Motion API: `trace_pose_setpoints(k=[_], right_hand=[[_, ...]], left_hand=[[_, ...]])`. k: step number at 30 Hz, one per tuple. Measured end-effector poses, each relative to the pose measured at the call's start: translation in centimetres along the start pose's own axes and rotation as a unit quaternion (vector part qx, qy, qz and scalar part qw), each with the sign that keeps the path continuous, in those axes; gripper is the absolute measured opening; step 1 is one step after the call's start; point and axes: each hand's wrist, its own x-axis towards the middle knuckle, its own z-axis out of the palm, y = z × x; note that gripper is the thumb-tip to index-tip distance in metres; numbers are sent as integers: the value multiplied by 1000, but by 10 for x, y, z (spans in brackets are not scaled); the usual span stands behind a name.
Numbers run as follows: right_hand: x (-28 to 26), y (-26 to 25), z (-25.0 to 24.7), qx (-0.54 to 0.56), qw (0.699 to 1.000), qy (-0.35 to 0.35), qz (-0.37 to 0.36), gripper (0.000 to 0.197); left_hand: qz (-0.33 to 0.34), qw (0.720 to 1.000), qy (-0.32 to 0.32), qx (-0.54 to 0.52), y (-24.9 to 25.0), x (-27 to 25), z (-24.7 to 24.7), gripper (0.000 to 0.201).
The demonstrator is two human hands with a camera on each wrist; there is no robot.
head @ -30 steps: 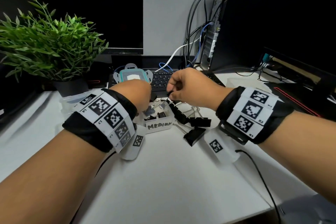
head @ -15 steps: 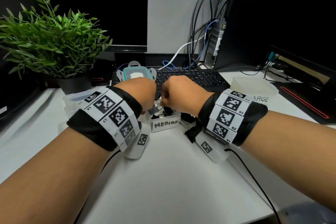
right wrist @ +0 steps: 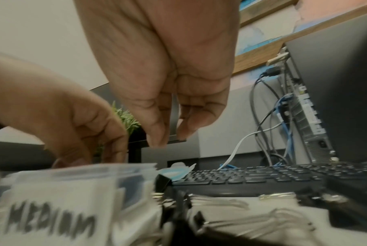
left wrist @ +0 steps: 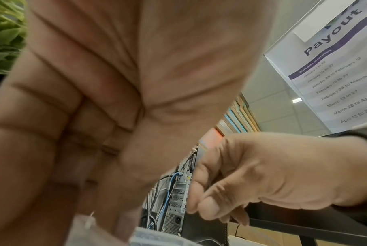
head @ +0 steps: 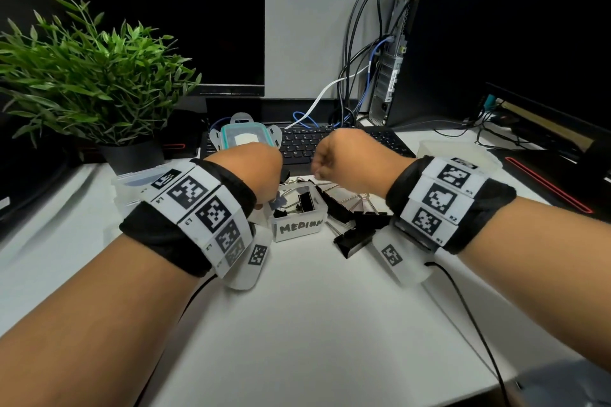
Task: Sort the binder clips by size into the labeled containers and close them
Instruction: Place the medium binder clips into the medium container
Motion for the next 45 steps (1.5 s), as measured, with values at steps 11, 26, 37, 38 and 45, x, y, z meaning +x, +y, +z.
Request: trace_pose_setpoints(k=[11, 26, 37, 38, 45], right_hand=[[-21, 110, -23, -96, 975, -102, 173, 20], [-20, 112, -10, -89, 974, -143, 148, 31], [-25, 96, -7, -139, 970, -161, 120, 17], [-25, 94, -6, -149, 969, -162, 116, 17], [-27, 89, -8, -147, 978, -110, 103, 17]], left_hand=[[65, 993, 39, -91, -8, 9, 10, 18], [76, 990, 22, -120, -9, 13, 14, 35], [88, 993, 27, -73, -8, 12, 13, 37], [87, 993, 27, -72, -8, 12, 13, 36], [81, 994, 41, -65, -7, 10, 13, 28]])
